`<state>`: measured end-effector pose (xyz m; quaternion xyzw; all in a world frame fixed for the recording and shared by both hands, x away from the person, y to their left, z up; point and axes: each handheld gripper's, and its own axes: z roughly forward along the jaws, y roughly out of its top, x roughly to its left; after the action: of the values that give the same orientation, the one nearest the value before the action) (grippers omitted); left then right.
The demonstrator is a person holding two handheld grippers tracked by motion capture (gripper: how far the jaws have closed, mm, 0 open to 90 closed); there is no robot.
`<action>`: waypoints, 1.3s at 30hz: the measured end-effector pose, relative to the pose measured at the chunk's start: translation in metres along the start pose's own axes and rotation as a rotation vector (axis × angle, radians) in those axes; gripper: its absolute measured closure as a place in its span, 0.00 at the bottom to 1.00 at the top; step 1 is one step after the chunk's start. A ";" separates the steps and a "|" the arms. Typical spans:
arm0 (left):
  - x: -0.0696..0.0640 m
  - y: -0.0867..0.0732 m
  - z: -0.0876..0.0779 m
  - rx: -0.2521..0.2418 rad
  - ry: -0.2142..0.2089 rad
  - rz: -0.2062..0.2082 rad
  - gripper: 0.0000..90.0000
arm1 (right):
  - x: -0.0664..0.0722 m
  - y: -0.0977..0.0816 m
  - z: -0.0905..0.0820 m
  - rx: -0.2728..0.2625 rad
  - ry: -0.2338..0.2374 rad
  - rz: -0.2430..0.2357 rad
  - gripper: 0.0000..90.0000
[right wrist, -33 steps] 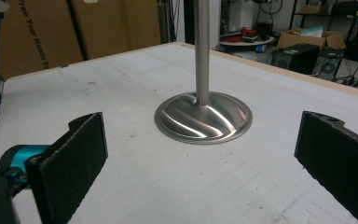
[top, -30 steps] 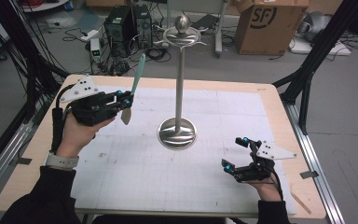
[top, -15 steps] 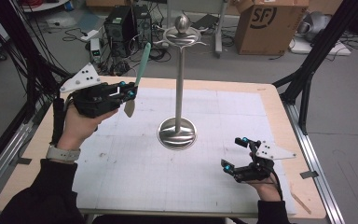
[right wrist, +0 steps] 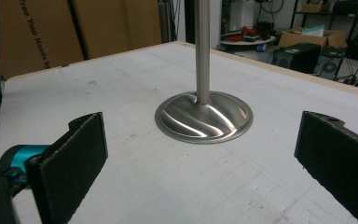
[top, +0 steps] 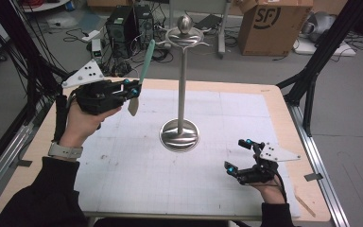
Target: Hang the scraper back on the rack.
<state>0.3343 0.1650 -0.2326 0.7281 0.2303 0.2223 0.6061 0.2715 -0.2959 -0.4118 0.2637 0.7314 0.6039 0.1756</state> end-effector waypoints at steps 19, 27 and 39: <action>0.003 -0.001 0.010 0.018 -0.005 0.008 0.89 | -0.001 -0.001 -0.001 -0.001 -0.003 0.002 0.02; 0.002 0.000 0.017 0.013 -0.015 -0.002 0.89 | -0.002 -0.001 -0.001 -0.002 0.000 0.003 0.02; -0.003 -0.004 0.030 0.023 -0.012 -0.005 0.89 | -0.001 -0.001 0.000 0.001 0.001 0.011 0.02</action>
<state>0.3497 0.1409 -0.2414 0.7358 0.2311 0.2135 0.5997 0.2722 -0.2967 -0.4127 0.2674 0.7305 0.6044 0.1718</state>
